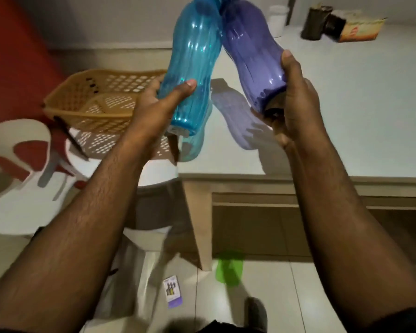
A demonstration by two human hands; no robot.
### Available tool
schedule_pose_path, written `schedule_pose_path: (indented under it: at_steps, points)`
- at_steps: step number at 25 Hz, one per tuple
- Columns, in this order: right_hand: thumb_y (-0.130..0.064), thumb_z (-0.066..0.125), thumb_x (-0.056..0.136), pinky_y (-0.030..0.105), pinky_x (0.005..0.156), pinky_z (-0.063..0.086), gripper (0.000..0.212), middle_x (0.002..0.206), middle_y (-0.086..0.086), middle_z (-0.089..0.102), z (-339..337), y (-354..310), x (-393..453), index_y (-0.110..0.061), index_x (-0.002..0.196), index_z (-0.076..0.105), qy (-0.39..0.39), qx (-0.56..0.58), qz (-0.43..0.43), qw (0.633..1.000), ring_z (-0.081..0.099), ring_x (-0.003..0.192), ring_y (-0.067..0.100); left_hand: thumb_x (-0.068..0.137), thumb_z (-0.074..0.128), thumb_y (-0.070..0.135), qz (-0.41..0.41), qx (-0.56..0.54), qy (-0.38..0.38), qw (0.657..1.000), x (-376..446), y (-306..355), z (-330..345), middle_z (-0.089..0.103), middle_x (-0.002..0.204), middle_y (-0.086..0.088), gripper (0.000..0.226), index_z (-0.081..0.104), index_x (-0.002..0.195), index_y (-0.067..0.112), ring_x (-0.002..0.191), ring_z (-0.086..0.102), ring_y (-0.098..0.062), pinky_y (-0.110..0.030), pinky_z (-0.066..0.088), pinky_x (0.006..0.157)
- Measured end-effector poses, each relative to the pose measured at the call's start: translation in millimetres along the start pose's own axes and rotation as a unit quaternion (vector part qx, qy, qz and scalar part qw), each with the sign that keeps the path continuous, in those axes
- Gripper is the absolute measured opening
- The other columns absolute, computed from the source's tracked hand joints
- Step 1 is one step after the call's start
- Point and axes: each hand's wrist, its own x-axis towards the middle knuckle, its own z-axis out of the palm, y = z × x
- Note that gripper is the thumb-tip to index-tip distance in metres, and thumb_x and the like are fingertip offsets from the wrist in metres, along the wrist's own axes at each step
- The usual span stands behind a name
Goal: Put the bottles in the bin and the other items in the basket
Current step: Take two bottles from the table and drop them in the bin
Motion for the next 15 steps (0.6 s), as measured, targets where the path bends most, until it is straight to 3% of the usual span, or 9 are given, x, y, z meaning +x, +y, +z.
schedule_pose_path:
  at_steps: [3,6,9,12,14,15]
  points:
    - [-0.052,0.061,0.088,0.045,0.083,0.061,0.056,0.125,0.010,0.062,78,43,-56,-0.016,0.130,0.052,-0.054,0.011,-0.007,0.998,0.066,0.108,0.024,0.067,0.080,0.047,0.041,0.005,0.095,0.995,-42,-24,-98,0.070,0.116,-0.002,0.071,0.057,0.127,0.018,0.103,0.069,-0.018,-0.038,0.056,0.085]
    - [-0.060,0.066,0.077,0.044,0.082,0.061,0.064,0.123,0.005,0.066,145,100,-109,-0.021,0.126,0.055,-0.097,0.005,0.024,0.995,0.069,0.106,0.020,0.063,0.082,0.054,0.017,0.050,0.196,0.979,-90,-63,-186,0.070,0.117,0.003,0.074,0.057,0.127,0.027,0.104,0.068,-0.014,-0.036,0.056,0.086]
    - [-0.065,0.069,0.067,0.043,0.087,0.056,0.071,0.120,0.003,0.066,188,182,-160,-0.024,0.123,0.056,-0.123,-0.044,0.131,0.983,0.065,0.106,0.018,0.060,0.080,0.059,-0.088,0.077,0.293,0.949,-151,-120,-261,0.072,0.110,0.007,0.070,0.061,0.121,0.032,0.098,0.070,-0.010,-0.042,0.056,0.088]
    - [-0.057,0.070,0.077,0.033,0.068,0.054,0.060,0.113,0.010,0.068,191,277,-207,-0.017,0.119,0.057,-0.157,-0.107,0.276,0.942,0.064,0.087,0.018,0.062,0.076,0.062,-0.214,0.066,0.329,0.917,-225,-185,-311,0.074,0.102,0.005,0.060,0.067,0.112,0.032,0.092,0.071,-0.012,-0.044,0.057,0.087]
    - [-0.046,0.070,0.083,0.026,0.057,0.051,0.047,0.101,0.007,0.067,172,333,-232,-0.013,0.114,0.059,-0.154,-0.146,0.372,0.904,0.062,0.075,0.014,0.062,0.079,0.060,-0.303,0.012,0.347,0.888,-274,-227,-325,0.074,0.101,-0.004,0.055,0.070,0.106,0.029,0.086,0.073,-0.020,-0.044,0.060,0.074]
    - [-0.044,0.070,0.084,0.028,0.057,0.054,0.047,0.102,0.007,0.069,159,358,-242,-0.011,0.117,0.060,-0.150,-0.169,0.423,0.878,0.065,0.078,0.016,0.060,0.080,0.059,-0.353,-0.026,0.357,0.864,-296,-247,-328,0.073,0.102,-0.008,0.056,0.069,0.106,0.028,0.083,0.073,-0.023,-0.040,0.060,0.064]
